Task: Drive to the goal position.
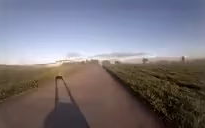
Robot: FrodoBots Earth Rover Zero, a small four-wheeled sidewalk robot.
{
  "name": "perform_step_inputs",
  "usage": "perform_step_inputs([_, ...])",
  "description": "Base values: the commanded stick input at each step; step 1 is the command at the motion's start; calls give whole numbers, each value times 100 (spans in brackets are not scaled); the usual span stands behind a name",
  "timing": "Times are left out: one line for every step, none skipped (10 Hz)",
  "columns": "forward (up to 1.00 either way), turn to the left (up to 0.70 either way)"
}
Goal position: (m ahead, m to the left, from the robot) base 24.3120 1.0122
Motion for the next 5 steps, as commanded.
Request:
perform_step_inputs([70,29])
perform_step_inputs([70,13])
perform_step_inputs([70,0])
perform_step_inputs([70,0])
perform_step_inputs([70,0])
